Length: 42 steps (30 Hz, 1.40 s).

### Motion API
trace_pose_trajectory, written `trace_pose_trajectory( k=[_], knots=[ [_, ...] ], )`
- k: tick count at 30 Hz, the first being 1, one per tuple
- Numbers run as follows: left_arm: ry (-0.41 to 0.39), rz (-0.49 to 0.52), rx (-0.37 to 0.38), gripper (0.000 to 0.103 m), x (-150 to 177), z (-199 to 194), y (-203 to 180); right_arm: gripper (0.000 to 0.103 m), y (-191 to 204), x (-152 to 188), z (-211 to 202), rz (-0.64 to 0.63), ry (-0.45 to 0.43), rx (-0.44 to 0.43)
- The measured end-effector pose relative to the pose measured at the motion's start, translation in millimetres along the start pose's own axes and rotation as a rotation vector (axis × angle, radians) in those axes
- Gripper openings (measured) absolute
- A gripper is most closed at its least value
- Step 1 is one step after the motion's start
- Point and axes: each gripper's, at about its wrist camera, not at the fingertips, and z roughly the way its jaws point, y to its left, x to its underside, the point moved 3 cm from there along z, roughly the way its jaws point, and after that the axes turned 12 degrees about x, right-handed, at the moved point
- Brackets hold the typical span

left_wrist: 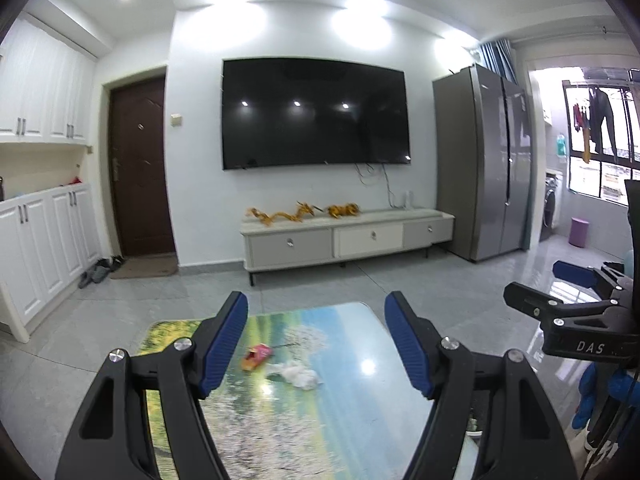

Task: Collect trash
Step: 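Move both open tools back toward the table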

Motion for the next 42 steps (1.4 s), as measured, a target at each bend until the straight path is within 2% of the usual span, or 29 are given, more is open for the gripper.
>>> trace_pose_trajectory(
  k=[9,24,26,32,42],
  knots=[
    [-0.083,-0.003,-0.079,0.070,0.9,-57.5,20.1,0.103,39.1,-2.1,-46.6,-0.034,-0.078,-0.064],
    [-0.202,-0.010,-0.168,0.072,1.1,-116.3,26.6,0.103,47.4,-8.5,-106.5,-0.005,-0.231,-0.107],
    [-0.209,-0.008,-0.179,0.079,0.7,-120.7,26.8,0.103,48.1,-9.2,-112.5,-0.005,-0.246,-0.108],
    [-0.219,0.011,-0.210,0.090,0.5,-132.1,22.7,0.103,47.4,-7.5,-127.2,0.025,-0.290,-0.133],
    [-0.241,0.018,-0.210,0.094,1.0,-141.0,16.8,0.103,47.0,-5.8,-132.7,0.038,-0.302,-0.149]
  ],
)
